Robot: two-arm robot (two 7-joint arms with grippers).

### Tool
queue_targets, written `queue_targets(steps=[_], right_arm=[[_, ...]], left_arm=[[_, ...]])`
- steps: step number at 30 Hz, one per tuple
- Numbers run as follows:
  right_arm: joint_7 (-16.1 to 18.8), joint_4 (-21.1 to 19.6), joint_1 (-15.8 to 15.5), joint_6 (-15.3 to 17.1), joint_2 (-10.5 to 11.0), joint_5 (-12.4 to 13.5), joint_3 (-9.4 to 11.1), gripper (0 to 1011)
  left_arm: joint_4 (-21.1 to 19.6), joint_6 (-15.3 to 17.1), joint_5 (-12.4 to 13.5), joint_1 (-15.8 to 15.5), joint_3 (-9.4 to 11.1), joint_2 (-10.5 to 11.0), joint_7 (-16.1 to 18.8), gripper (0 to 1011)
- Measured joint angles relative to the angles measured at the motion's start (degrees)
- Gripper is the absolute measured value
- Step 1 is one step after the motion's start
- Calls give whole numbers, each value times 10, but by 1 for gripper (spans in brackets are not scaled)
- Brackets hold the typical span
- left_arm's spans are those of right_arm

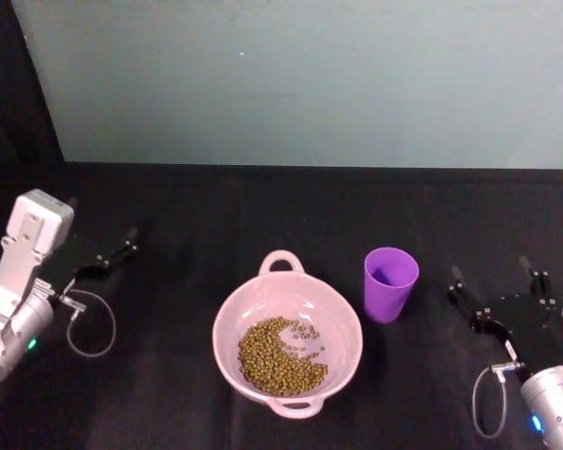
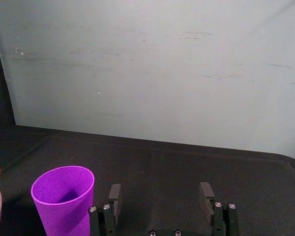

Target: Pick up the cup and pour the mung beans from the cup into the bowl.

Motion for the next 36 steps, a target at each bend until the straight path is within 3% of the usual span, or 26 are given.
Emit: queue_targets(steps=[36], right_arm=[[-5,-4,-1,3,0,0,-1,1003]], left_arm=[[0,0,0,0,0,0,0,1012]])
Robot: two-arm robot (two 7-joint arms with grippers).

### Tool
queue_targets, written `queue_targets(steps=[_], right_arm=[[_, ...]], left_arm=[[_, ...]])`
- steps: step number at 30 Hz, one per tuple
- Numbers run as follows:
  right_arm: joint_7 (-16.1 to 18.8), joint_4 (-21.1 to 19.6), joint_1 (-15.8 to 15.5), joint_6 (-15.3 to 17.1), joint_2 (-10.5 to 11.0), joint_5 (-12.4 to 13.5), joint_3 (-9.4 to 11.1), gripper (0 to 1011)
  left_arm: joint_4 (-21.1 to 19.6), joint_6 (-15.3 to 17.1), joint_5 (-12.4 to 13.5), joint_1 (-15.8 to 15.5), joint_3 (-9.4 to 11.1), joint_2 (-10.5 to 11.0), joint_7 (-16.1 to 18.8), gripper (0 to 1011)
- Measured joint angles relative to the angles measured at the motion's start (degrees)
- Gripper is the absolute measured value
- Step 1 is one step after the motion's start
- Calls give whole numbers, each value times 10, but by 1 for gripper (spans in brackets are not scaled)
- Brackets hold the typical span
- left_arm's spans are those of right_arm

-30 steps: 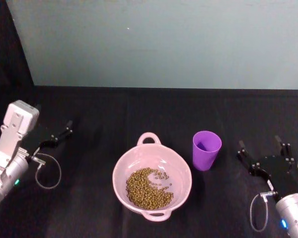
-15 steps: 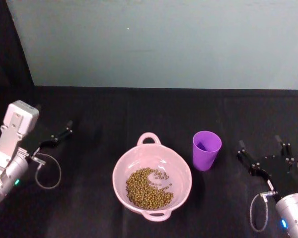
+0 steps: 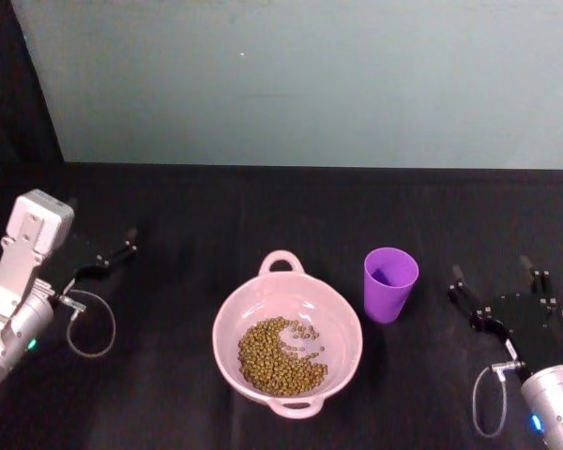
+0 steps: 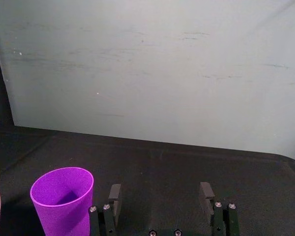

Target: Pick up the cup and pour the mung beans from the cup into the bowl.

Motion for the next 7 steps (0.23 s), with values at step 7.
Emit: queue_targets(steps=[7], right_arm=[[0,0,0,0,0,0,0,1003]], left_arm=[[0,0,0,0,0,0,0,1012]])
